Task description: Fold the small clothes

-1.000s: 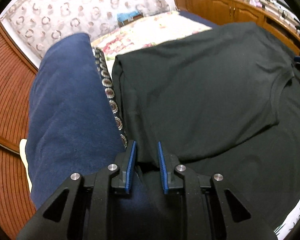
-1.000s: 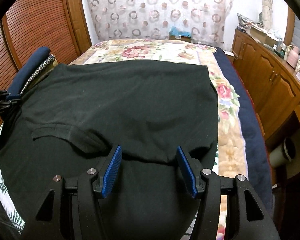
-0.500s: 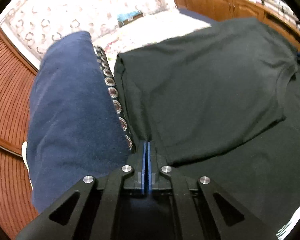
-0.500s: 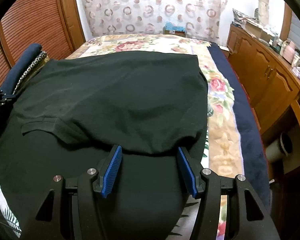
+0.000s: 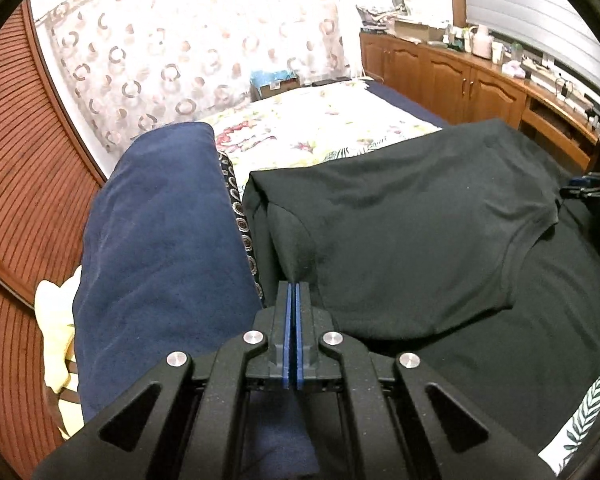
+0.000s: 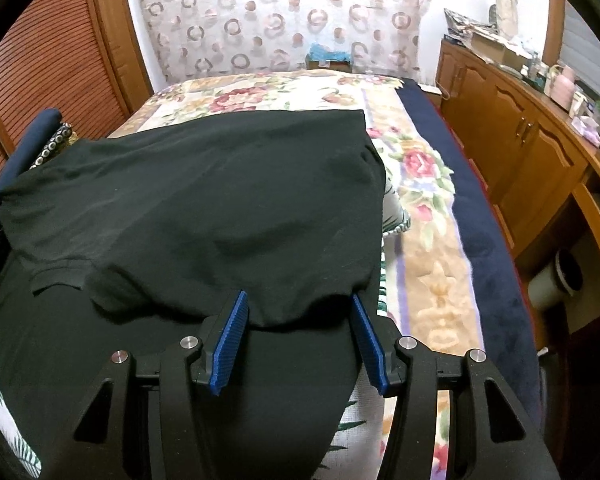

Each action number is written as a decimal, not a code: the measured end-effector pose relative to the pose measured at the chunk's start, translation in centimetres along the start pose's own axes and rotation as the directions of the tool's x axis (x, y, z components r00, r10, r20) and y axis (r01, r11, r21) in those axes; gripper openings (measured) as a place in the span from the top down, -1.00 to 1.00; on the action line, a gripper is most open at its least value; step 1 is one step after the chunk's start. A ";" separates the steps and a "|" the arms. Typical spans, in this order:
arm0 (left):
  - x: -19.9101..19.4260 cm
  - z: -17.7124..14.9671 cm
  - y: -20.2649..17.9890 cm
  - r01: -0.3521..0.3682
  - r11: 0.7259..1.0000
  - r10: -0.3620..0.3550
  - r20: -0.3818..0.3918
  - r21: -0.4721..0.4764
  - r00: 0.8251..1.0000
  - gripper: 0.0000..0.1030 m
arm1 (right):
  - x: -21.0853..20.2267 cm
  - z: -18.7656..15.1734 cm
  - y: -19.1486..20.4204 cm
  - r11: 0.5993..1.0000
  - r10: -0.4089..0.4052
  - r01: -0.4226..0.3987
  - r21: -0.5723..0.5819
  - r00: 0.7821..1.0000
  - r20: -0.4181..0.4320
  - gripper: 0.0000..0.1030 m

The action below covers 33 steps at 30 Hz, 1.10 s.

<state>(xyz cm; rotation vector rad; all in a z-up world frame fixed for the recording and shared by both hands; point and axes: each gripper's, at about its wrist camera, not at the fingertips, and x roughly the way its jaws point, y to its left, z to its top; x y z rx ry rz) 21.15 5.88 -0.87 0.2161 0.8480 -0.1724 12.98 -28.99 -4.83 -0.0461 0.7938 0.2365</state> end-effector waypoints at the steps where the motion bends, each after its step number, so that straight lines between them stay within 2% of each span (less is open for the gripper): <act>1: -0.2 0.0 -0.2 0.000 1.000 0.000 0.006 -0.003 1.000 0.96 | 0.2 -0.1 0.1 1.000 0.002 -0.002 0.006 1.000 -0.001 -0.06; 6: -0.4 -0.1 -0.5 0.006 1.000 -0.005 0.021 -0.005 1.000 0.96 | 0.3 0.2 0.3 1.000 -0.012 0.011 0.014 1.000 0.005 0.13; 8: -0.3 -0.4 -0.5 0.004 1.000 -0.004 0.021 -0.011 1.000 0.96 | 0.4 0.3 0.3 1.000 -0.017 0.017 0.011 1.000 0.007 0.35; 10: -0.3 -0.5 -0.3 0.002 1.000 -0.001 0.024 -0.019 1.000 0.96 | 0.5 0.4 0.2 0.999 -0.032 0.032 0.002 0.999 0.008 0.49; 13: -0.5 -0.7 -0.3 -0.004 1.000 0.005 0.032 -0.025 0.999 0.96 | 0.4 0.2 0.2 0.999 -0.035 0.035 -0.012 0.999 0.013 0.83; 14: -0.6 -0.6 -0.4 -0.005 1.000 0.006 0.036 -0.027 0.999 0.96 | 0.3 0.3 0.0 0.999 -0.033 0.033 -0.017 0.999 0.018 0.88; 18: -2.0 -0.4 -0.4 -0.014 0.999 0.017 0.082 -0.039 0.996 0.96 | -1.7 0.5 0.1 0.999 -0.014 0.017 -0.037 0.995 0.094 0.91; 23: -3.8 -0.3 -0.3 -0.006 0.998 0.014 0.137 -0.056 0.990 0.96 | -5.6 0.4 0.3 0.999 0.010 -0.002 -0.038 0.977 0.211 0.92; 33: -7.8 -2.5 0.0 0.018 0.996 0.000 0.214 -0.083 0.977 0.96 | -12.5 -3.2 1.1 0.998 0.053 -0.038 -0.055 0.954 0.294 0.92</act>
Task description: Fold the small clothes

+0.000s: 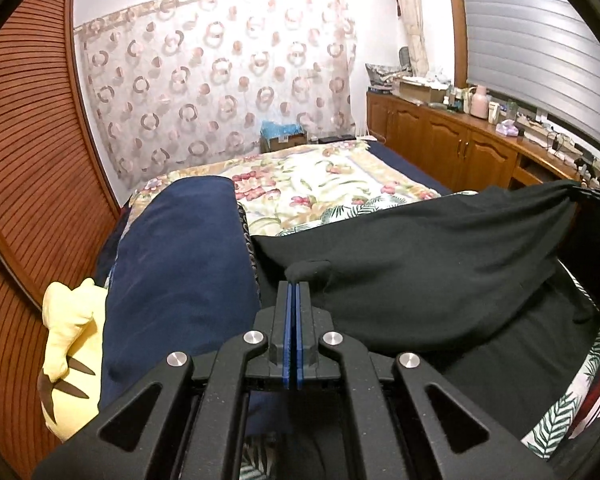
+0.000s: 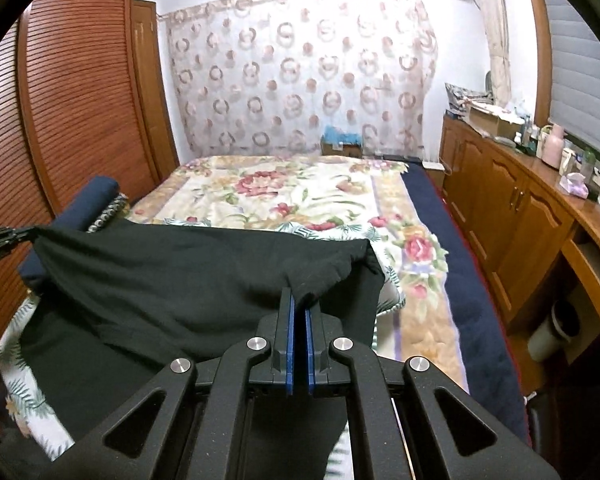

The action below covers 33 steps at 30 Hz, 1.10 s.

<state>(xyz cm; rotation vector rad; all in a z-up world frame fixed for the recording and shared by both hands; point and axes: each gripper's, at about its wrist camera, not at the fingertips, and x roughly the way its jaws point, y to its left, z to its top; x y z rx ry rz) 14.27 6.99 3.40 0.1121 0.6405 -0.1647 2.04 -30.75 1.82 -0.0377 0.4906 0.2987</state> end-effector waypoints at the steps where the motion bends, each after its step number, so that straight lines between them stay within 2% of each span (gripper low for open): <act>1: -0.4 -0.2 0.0 0.000 1.000 0.000 0.006 -0.002 1.000 0.96 | -0.5 -0.4 -0.1 1.000 -0.001 0.001 -0.003 1.000 0.001 0.92; 7: -2.8 -2.1 0.2 0.001 1.000 0.000 0.030 -0.017 1.000 0.96 | -4.1 -3.2 -0.5 1.000 -0.010 0.010 -0.006 1.000 0.007 0.92; 13: -4.7 -4.2 0.4 -0.010 0.999 0.012 0.046 -0.037 0.999 0.96 | -7.0 -5.4 1.0 1.000 -0.009 0.009 -0.020 1.000 -0.011 0.92; 20: -5.6 -6.7 0.7 -0.021 0.998 0.022 0.025 -0.056 0.999 0.96 | -9.8 -6.0 1.6 1.000 0.003 -0.003 -0.027 1.000 -0.027 0.92; 27: -4.3 -10.0 0.8 -0.004 0.997 0.000 -0.047 -0.081 0.999 0.96 | -8.5 -7.4 1.1 1.000 0.007 -0.007 0.002 0.995 -0.098 0.92; 31: -3.9 -11.2 0.7 -0.007 0.995 -0.001 -0.081 -0.100 0.997 0.96 | -7.1 -8.1 1.3 1.000 -0.022 0.022 -0.007 0.988 -0.153 0.92; 33: -3.5 -11.7 0.7 0.016 0.994 -0.027 -0.105 -0.105 0.994 0.95 | -6.5 -7.9 1.2 1.000 -0.025 0.025 -0.001 0.985 -0.169 0.88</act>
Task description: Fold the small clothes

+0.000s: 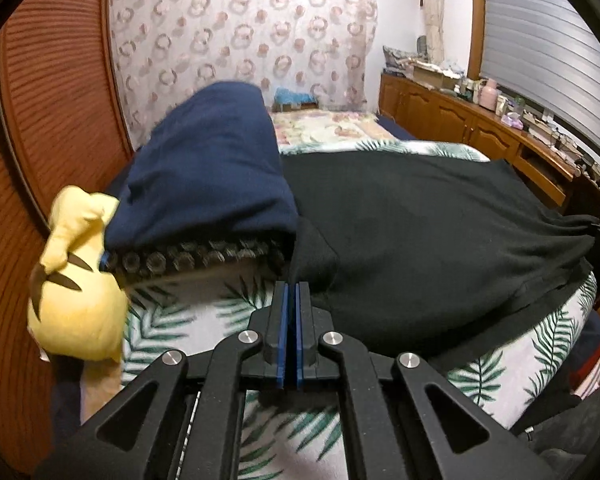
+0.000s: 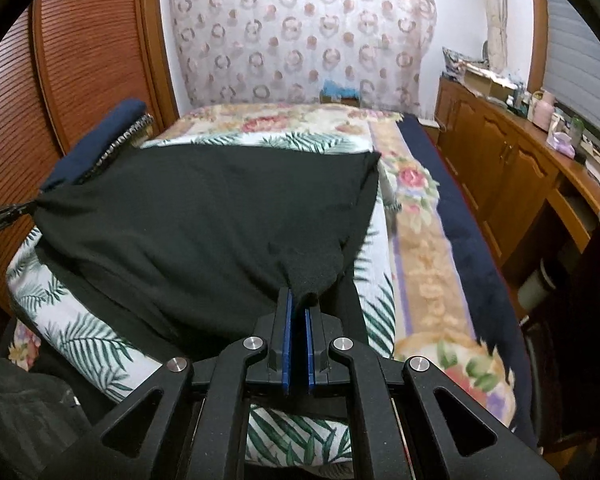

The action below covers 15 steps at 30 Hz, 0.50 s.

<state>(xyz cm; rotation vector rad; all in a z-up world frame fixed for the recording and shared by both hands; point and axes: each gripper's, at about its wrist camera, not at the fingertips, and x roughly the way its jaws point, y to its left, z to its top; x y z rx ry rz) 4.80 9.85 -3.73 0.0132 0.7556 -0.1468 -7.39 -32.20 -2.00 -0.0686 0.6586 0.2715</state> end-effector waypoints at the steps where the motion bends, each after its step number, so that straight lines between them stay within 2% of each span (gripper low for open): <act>1: 0.1 -0.2 -0.1 0.008 1.000 -0.008 -0.004 -0.002 1.000 0.93 | 0.1 0.2 -0.1 1.000 0.008 -0.008 0.004 1.000 -0.007 0.86; 5: 0.0 -0.7 -0.1 0.030 0.999 -0.030 -0.008 -0.025 1.000 0.56 | 0.6 0.7 0.6 1.000 -0.009 0.009 -0.005 1.000 -0.027 0.82; 6: -0.1 -0.7 -0.1 0.035 0.999 -0.035 -0.005 -0.033 0.999 0.51 | 0.5 0.7 0.7 1.000 -0.009 0.009 -0.002 1.000 -0.026 0.80; 8: -0.4 -0.8 0.0 0.048 0.998 -0.048 0.004 -0.045 0.999 0.25 | 0.0 1.1 0.9 1.000 -0.013 0.013 -0.004 1.000 -0.018 0.54; 9: -0.4 -0.8 0.1 0.062 0.997 -0.062 0.006 -0.048 0.998 0.23 | -0.2 1.2 1.0 1.000 -0.021 0.021 -0.011 1.000 -0.010 0.44; 11: 0.0 -0.9 0.0 0.086 0.995 -0.087 -0.011 -0.050 0.996 0.21 | -0.7 1.3 1.1 0.999 -0.036 0.036 -0.027 0.999 0.016 0.03; 13: 0.6 -1.0 0.0 0.078 0.996 -0.079 -0.030 -0.048 0.996 0.20 | -1.2 1.5 1.2 0.998 -0.047 0.049 -0.026 0.997 0.053 -0.09; 15: 1.2 -1.3 -0.1 0.086 0.995 -0.088 -0.048 -0.048 0.995 0.08 | -1.1 1.9 1.4 0.999 -0.032 0.033 -0.013 0.997 0.073 -0.15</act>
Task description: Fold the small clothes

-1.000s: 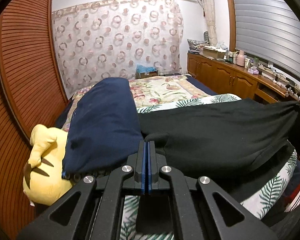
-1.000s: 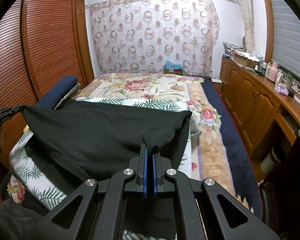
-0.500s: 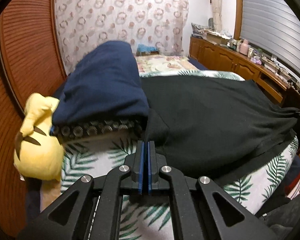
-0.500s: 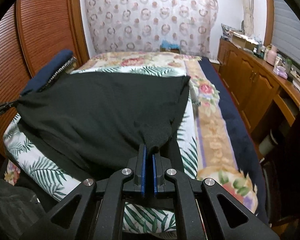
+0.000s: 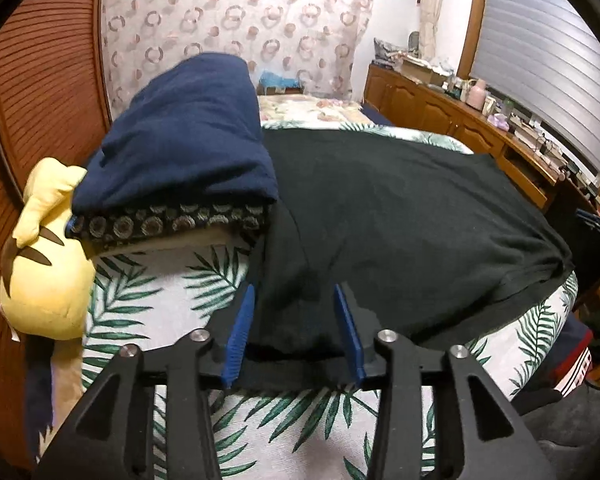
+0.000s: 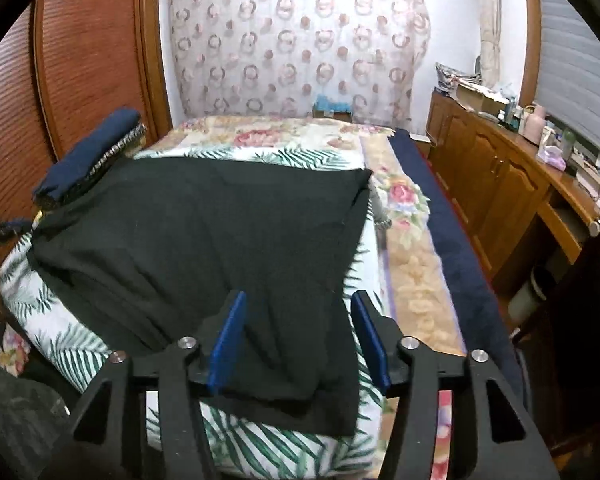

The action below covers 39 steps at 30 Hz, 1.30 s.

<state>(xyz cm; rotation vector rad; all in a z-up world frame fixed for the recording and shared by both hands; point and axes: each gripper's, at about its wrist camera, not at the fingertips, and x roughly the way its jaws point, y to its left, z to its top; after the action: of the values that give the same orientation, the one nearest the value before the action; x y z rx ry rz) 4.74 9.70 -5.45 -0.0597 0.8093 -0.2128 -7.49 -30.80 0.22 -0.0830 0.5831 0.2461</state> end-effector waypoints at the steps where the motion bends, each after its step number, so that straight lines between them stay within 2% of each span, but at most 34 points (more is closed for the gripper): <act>1: 0.2 -0.1 0.0 0.003 1.000 -0.003 -0.007 0.001 1.000 -0.06 | 0.3 0.0 0.2 1.000 0.005 -0.005 0.003 1.000 0.003 -0.16; 2: 0.5 -0.2 0.0 0.002 1.000 -0.002 -0.015 0.003 1.000 -0.16 | 0.8 0.2 0.6 1.000 0.012 -0.012 0.003 1.000 0.004 -0.17; 4: 0.9 -0.4 0.1 -0.013 1.000 0.014 -0.030 0.007 0.999 -0.22 | 1.8 0.4 1.4 1.000 0.027 -0.027 -0.007 1.000 0.001 -0.17; 12: 1.0 -1.0 1.5 -0.069 0.997 0.069 -0.053 -0.015 0.996 -0.26 | 7.3 0.3 4.7 0.991 0.125 -0.128 -0.048 0.990 -0.065 -0.17; 19: 1.5 -1.7 2.6 -0.087 0.996 0.084 -0.072 -0.029 0.994 -0.27 | 10.4 1.3 6.0 0.986 0.118 -0.132 -0.106 0.984 -0.130 -0.17; 21: 1.7 -1.7 2.8 -0.079 0.996 0.076 -0.072 -0.041 0.994 -0.28 | 10.6 1.6 5.7 0.985 0.122 -0.137 -0.106 0.983 -0.135 -0.22; 23: 1.8 -1.7 2.9 -0.081 0.996 0.078 -0.069 -0.043 0.995 -0.36 | 10.5 1.7 5.7 0.982 0.143 -0.158 -0.107 0.980 -0.137 -0.39; 24: 1.9 -1.8 2.8 -0.089 0.995 0.087 -0.066 -0.035 0.994 -0.37 | 10.7 1.8 5.2 0.980 0.152 -0.168 -0.110 0.978 -0.140 -0.42; 28: 2.2 -1.7 2.7 -0.105 0.994 0.104 -0.052 -0.022 0.993 -0.49 | 10.8 1.7 5.4 0.972 0.139 -0.165 -0.166 0.977 -0.161 -0.64; 37: 2.1 -1.9 2.9 -0.103 0.995 0.102 -0.041 -0.017 0.994 -0.53 | 10.5 1.5 5.1 0.972 0.140 -0.166 -0.167 0.977 -0.159 -0.66; 39: 1.9 -1.8 3.0 -0.098 0.995 0.097 -0.038 -0.034 0.995 -0.36 | 10.7 1.5 5.2 0.972 0.140 -0.166 -0.168 0.977 -0.159 -0.66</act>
<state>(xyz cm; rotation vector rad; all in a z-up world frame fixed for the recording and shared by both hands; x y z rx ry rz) 5.21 12.31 -8.49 -0.0502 0.8503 -0.1072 0.59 -23.31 -4.48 -0.2332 0.7138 0.4459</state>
